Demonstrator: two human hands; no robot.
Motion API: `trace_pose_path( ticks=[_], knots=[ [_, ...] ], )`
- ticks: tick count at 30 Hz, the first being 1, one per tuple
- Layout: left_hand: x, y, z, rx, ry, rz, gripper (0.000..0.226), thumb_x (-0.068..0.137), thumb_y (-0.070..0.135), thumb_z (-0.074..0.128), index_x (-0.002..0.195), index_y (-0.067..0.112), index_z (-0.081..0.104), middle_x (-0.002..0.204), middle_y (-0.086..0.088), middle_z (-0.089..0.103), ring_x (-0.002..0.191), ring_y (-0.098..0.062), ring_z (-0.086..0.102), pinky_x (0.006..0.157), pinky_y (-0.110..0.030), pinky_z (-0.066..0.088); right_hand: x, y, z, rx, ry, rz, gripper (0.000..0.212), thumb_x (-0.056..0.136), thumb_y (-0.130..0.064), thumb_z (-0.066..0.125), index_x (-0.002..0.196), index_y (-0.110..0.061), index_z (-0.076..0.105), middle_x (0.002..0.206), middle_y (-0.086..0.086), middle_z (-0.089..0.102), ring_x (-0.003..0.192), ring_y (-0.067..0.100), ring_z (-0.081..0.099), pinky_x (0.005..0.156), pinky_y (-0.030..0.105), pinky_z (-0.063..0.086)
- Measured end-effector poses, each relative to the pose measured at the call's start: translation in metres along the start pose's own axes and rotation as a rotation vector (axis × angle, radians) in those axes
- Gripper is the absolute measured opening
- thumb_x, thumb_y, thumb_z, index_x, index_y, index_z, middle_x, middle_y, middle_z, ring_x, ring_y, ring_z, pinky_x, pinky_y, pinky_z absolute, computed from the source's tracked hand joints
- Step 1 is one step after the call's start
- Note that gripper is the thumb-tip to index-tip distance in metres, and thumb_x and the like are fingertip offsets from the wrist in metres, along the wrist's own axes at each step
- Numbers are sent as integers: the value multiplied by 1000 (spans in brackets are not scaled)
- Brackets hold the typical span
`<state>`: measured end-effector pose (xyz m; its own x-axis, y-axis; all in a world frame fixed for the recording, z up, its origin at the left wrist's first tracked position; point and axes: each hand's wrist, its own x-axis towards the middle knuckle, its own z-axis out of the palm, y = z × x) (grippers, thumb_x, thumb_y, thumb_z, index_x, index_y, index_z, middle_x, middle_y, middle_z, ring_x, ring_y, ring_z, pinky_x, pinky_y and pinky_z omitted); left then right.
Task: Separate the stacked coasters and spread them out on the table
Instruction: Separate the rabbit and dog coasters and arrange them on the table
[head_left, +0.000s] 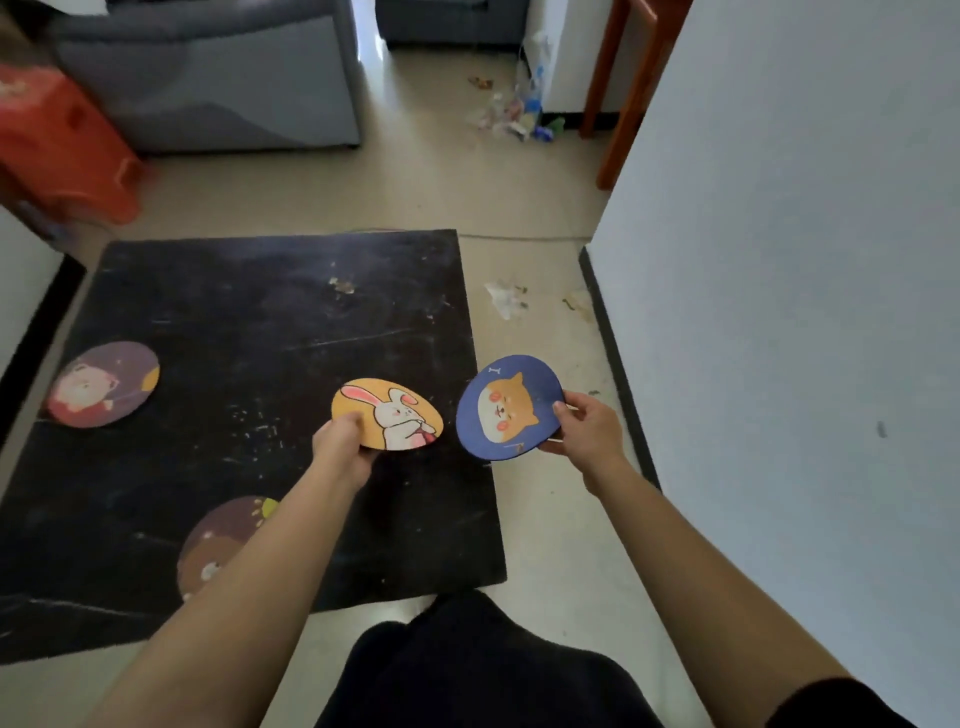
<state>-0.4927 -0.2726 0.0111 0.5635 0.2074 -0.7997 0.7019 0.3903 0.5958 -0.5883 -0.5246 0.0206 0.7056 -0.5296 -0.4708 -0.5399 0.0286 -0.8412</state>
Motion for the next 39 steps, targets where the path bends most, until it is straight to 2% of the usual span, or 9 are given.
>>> trace_pose_path(
  ticks=[7, 11, 16, 21, 26, 30, 32, 34, 39],
  knots=[
    [68, 12, 14, -423, 90, -105, 43, 101, 9, 42, 144, 11, 44, 144, -16, 54, 127, -33, 55, 95, -48, 51, 69, -39, 35, -182, -168, 13, 35, 101, -14, 51, 134, -3, 55, 111, 12, 68, 92, 28, 68, 54, 23, 57],
    [82, -22, 35, -158, 31, -212, 53, 103, 26, 44, 152, 14, 31, 153, -16, 42, 138, -34, 45, 106, -51, 44, 113, -47, 63, -239, -379, 49, 34, 101, -14, 52, 133, -4, 55, 105, 13, 69, 86, 28, 69, 58, 29, 60],
    [81, -50, 72, 68, -41, -128, 27, 100, 25, 53, 122, 12, 63, 122, -8, 68, 107, -24, 65, 80, -38, 55, 184, -48, 92, -398, -689, 31, 21, 101, -14, 53, 118, -14, 64, 99, 9, 71, 82, 24, 70, 64, 35, 62],
    [89, -75, 104, 102, 361, -34, 28, 95, -1, 53, 119, 3, 65, 104, -14, 69, 90, -29, 67, 73, -40, 59, 245, -41, 125, -750, -961, -163, 25, 92, -23, 50, 103, -16, 72, 87, 8, 73, 83, 30, 69, 76, 50, 61],
    [95, -92, 127, 74, 725, -80, 25, 88, 1, 63, 111, 2, 68, 97, -14, 69, 81, -27, 67, 75, -42, 61, 272, -41, 146, -994, -1118, -464, 30, 94, -13, 46, 111, -17, 70, 74, -5, 57, 76, 21, 49, 70, 30, 41],
    [97, -98, 131, 8, 863, -83, 17, 87, 6, 68, 104, 6, 70, 96, -12, 69, 73, -21, 66, 68, -35, 60, 285, -39, 158, -1080, -1126, -644, 18, 91, -12, 51, 80, -15, 64, 71, 10, 49, 72, 28, 42, 67, 31, 34],
    [98, -101, 131, -7, 905, -66, 15, 87, 8, 69, 101, 9, 70, 94, -9, 69, 71, -18, 65, 66, -33, 59, 288, -42, 165, -1120, -1153, -684, 16, 91, -15, 57, 100, -16, 70, 86, 15, 65, 82, 34, 58, 71, 33, 44],
    [97, -103, 132, -25, 933, -53, 18, 87, 7, 69, 105, 8, 71, 91, -5, 67, 77, -20, 66, 67, -32, 59, 289, -47, 167, -1134, -1160, -688, 38, 92, -20, 64, 129, -16, 61, 106, 9, 72, 102, 26, 65, 87, 36, 52],
    [97, -109, 134, -20, 962, -29, 19, 89, 8, 68, 108, 8, 71, 90, -3, 67, 82, -22, 69, 75, -38, 61, 292, -47, 169, -1116, -1159, -698, 39, 91, -21, 68, 129, -16, 62, 100, 4, 75, 99, 22, 68, 85, 30, 51]
  ],
)
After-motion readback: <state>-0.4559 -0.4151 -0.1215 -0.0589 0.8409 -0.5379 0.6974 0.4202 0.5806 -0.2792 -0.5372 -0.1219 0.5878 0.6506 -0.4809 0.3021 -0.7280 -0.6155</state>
